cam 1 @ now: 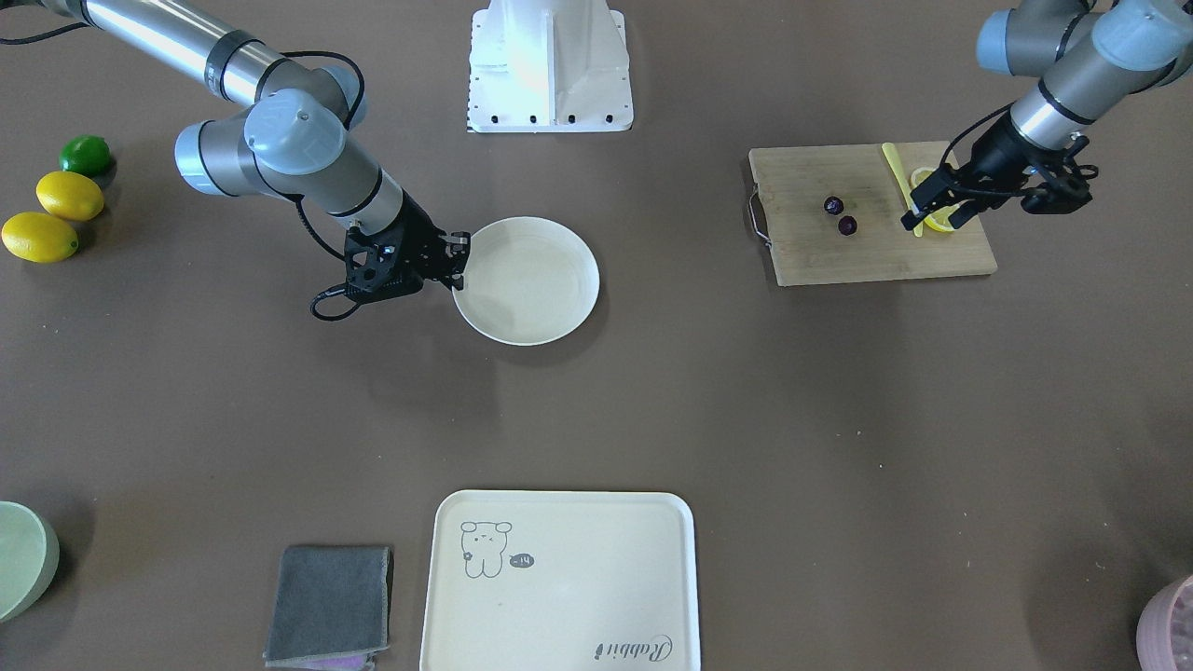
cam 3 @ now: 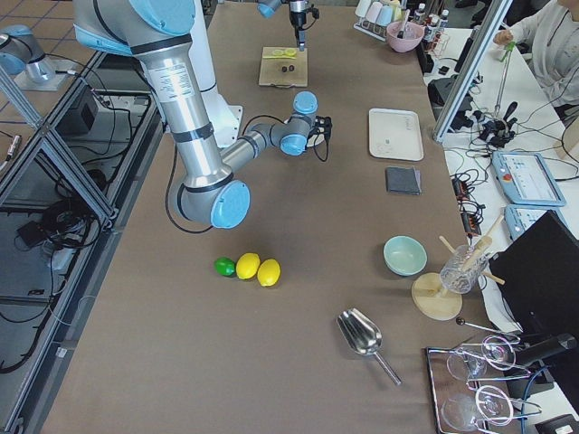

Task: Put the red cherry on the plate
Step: 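Drag the white plate centerward with the right gripper while the left reaches the board, then grasp the dark cherries with the left gripper while the right holds the plate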

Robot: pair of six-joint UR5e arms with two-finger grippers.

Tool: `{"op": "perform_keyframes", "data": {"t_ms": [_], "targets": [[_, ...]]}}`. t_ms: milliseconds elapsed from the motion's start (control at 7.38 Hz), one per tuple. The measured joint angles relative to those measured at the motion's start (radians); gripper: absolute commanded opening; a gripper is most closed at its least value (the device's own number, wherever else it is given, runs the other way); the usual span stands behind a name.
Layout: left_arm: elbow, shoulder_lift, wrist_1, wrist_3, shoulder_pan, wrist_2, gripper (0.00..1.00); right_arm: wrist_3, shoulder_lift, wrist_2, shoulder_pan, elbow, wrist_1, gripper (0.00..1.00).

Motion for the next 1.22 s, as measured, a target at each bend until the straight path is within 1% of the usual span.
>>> {"op": "perform_keyframes", "data": {"t_ms": [271, 407, 542, 678, 814, 949, 1085, 1220], "targets": [[-0.017, -0.015, -0.01, -0.082, 0.117, 0.094, 0.91, 0.005, 0.005, -0.029, -0.023, -0.003, -0.001, 0.0], [-0.014, -0.029, -0.009, -0.095, 0.146, 0.113, 0.83, 0.005, 0.006, -0.034, -0.028, -0.003, -0.001, 0.0], [-0.01, -0.039, -0.008, -0.1, 0.159, 0.12, 0.7, 0.005, 0.006, -0.036, -0.031, -0.003, -0.001, 0.0], [-0.008, -0.045, -0.007, -0.101, 0.164, 0.123, 0.62, 0.005, 0.007, -0.037, -0.032, -0.003, -0.001, 0.0], [-0.006, -0.048, -0.006, -0.101, 0.166, 0.124, 0.59, 0.004, 0.007, -0.037, -0.033, -0.004, -0.001, 0.34], [-0.002, -0.051, -0.005, -0.101, 0.166, 0.124, 0.54, 0.004, 0.009, -0.037, -0.035, -0.004, 0.0, 0.77], [0.003, -0.053, -0.005, -0.101, 0.167, 0.124, 0.48, 0.004, 0.011, -0.039, -0.036, -0.004, 0.0, 0.99], [0.008, -0.055, -0.005, -0.101, 0.167, 0.124, 0.43, 0.004, 0.012, -0.047, -0.037, -0.002, 0.001, 0.99]]}}
